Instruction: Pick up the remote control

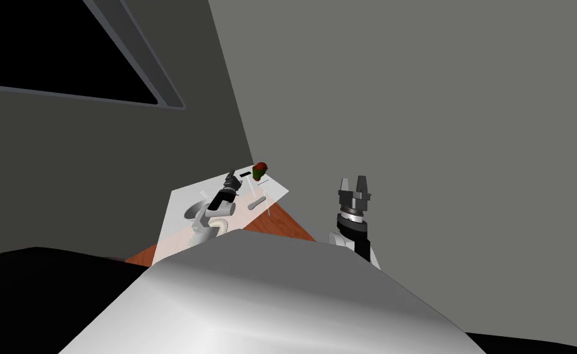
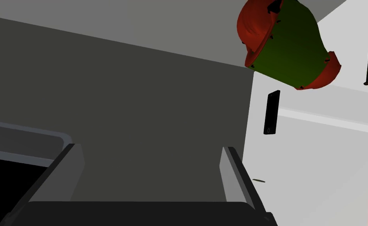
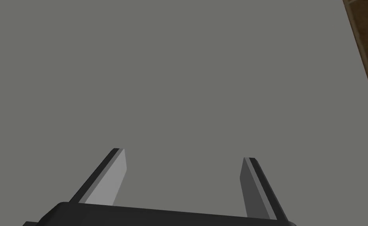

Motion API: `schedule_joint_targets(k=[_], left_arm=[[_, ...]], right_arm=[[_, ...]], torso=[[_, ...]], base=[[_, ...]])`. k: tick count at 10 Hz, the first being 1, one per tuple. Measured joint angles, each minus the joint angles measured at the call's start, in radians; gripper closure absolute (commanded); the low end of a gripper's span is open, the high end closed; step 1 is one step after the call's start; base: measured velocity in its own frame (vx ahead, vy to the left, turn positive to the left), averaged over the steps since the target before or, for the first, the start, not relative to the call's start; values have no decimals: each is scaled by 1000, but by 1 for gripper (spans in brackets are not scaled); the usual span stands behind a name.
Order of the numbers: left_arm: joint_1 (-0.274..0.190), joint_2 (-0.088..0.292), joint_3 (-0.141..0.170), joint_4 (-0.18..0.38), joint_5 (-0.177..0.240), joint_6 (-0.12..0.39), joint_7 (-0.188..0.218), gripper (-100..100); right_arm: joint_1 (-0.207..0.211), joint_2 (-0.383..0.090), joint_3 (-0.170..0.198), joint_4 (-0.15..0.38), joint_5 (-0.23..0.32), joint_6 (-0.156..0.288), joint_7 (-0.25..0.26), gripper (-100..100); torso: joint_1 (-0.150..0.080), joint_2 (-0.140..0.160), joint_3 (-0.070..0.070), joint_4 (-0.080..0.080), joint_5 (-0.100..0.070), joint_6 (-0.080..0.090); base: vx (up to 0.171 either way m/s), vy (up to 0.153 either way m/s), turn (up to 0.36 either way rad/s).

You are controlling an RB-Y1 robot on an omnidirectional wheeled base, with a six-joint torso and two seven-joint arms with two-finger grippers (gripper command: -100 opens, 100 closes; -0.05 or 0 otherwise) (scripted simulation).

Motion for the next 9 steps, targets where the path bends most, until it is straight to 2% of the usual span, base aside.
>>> schedule_joint_targets(k=[1,2,5,6,7,9], left_arm=[[-9,2,3,6,1,24,2,-100],[-37,5,15,44,4,50,9,-100],[-67,10,42,96,16,140,34,-100],[-98,24,57,135,25,168,46,-100],[-103,29,64,155,32,200,54,-100],[-138,34,83,228,40,245,71,-100]], right_arm=[[0,0,0,0,0,0,0,0],[0,0,0,0,0,0,0,0],[0,0,0,0,0,0,0,0],[0,0,0,0,0,0,0,0],[0,0,0,0,0,0,0,0],[0,0,0,0,0,0,0,0]], torso=[[1,1,0,0,0,0],[0,0,0,0,0,1],[0,0,0,0,0,0],[0,0,0,0,0,1],[0,1,0,0,0,0],[0,1,0,0,0,0]], base=[[18,-23,-186],[19,-18,-118],[23,-26,-148],[13,-18,-95],[17,-19,-158],[12,-10,-47]])
